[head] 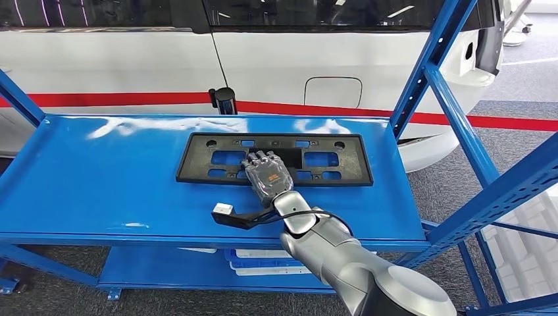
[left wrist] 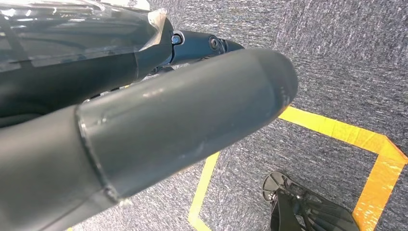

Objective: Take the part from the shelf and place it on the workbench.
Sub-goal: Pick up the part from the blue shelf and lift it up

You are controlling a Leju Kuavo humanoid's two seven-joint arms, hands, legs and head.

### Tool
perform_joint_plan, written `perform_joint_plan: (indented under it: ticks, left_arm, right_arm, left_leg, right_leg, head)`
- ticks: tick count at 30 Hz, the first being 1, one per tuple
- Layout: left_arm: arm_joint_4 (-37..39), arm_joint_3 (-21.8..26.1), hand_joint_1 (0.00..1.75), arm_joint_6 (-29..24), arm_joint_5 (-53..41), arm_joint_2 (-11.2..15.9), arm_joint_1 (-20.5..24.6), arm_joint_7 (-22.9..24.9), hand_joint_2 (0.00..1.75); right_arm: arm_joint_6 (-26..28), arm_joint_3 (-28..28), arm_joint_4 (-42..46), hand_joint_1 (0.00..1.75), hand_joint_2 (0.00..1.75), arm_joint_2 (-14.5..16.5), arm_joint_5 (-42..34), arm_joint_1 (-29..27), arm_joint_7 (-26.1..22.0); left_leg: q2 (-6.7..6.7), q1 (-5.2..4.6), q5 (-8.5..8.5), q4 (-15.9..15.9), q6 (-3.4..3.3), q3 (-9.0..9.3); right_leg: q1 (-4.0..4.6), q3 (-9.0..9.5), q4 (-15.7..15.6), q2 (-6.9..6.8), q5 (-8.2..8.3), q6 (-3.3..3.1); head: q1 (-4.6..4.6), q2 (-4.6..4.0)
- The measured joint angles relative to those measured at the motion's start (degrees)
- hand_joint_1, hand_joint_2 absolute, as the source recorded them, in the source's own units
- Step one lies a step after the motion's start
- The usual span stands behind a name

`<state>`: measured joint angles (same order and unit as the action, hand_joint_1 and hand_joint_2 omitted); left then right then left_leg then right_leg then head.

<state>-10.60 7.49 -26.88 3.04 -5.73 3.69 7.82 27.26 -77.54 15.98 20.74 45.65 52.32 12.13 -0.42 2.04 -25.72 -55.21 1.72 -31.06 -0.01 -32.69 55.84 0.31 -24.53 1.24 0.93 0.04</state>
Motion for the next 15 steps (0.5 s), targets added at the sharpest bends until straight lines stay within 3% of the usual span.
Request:
perform_joint_plan:
  ticks: [15]
  left_arm:
    - [0.0,-0.03,0.0,0.08,0.0,-0.02,0.0,0.01,0.0]
  right_arm:
    - [-0.05,-0.38,0.04,1.75,1.75,0.25,1.47,0.46,0.4]
  left_leg:
    - [-0.01,0.0,0.0,0.0,0.0,-0.01]
  right_leg:
    - [0.0,0.0,0.0,0.0,0.0,0.0]
  head:
    - [0.0,0.0]
